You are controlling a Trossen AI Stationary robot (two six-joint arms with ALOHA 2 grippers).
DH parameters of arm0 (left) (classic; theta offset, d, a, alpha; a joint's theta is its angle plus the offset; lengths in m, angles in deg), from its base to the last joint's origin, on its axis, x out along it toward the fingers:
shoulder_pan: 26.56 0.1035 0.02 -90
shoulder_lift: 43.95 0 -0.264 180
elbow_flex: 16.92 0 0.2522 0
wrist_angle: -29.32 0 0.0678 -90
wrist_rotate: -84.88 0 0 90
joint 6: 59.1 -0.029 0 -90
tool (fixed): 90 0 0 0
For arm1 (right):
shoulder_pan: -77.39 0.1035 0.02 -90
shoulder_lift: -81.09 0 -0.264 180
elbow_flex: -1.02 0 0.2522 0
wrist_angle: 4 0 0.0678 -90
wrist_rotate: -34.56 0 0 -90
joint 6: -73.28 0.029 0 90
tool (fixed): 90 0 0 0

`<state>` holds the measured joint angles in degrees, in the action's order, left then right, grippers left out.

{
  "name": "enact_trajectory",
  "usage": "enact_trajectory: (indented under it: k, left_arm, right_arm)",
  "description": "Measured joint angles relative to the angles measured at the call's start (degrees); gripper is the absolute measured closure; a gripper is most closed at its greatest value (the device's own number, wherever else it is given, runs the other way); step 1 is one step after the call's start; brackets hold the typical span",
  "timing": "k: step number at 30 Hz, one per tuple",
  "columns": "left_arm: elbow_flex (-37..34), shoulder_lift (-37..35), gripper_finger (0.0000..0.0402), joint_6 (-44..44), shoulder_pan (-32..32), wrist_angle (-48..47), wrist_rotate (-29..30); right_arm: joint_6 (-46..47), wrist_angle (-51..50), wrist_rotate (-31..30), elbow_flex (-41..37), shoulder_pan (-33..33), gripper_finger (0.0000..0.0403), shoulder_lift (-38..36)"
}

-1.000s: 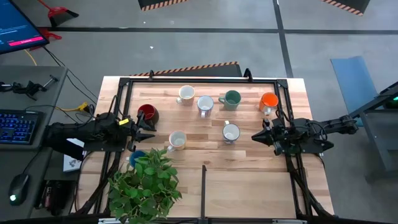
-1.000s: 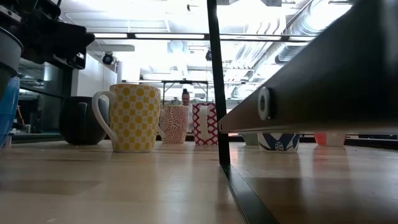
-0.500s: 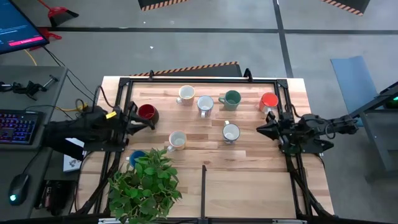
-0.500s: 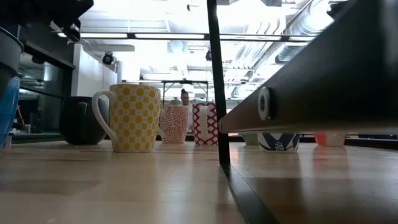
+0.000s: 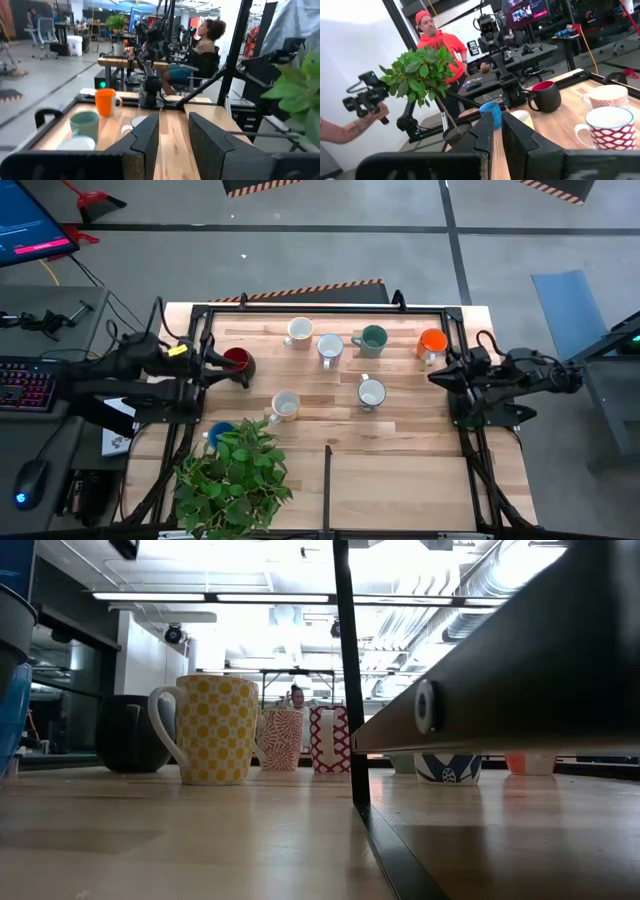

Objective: Place coffee mugs
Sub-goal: Move the red patterned mug to the left of the blue patterned mug

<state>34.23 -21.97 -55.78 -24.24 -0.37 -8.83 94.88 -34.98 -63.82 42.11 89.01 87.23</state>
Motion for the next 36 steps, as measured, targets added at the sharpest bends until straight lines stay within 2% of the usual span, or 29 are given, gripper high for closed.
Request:
enact_trajectory:
  k: [4, 11, 18, 24, 27, 31, 36]
  left_arm:
    - [2.3, 2.6, 0.0307, -2.4, 0.0, -0.4, 2.5]
    - [2.6, 3.0, 0.0307, 1.9, 0.0, -0.6, 11.1]
    - [2.6, 5.0, 0.0307, 2.6, 0.0, -0.8, 24.7]
    - [2.6, 6.2, 0.0305, 5.5, 0.0, -1.3, 28.6]
    - [2.8, 6.3, 0.0299, 4.1, 0.0, -1.7, 30.8]
    - [8.7, 8.1, 0.0289, 4.7, 0.0, -9.9, 33.4]
    - [22.2, 15.1, 0.0281, 8.4, 0.0, -27.8, 34.3]
  right_arm:
    - [-1.0, -1.1, -0.1, 1.5, 0.0, 0.0379, 1.8]
    - [-6.7, -1.9, -0.1, 1.6, 0.0, 0.0379, 2.2]
    - [-8.2, -2.0, -0.1, 1.6, 0.0, 0.0379, 2.2]
    - [-6.5, -1.9, -0.9, 1.6, 0.0, 0.0379, 2.2]
    - [-4.9, -1.9, -2.3, 1.6, 0.0, 0.0379, 2.2]
    - [-4.1, -2.2, -3.6, 1.6, 0.0, 0.0379, 2.2]
    - [-4.1, -3.0, -5.2, 1.6, 0.0, 0.0379, 2.2]
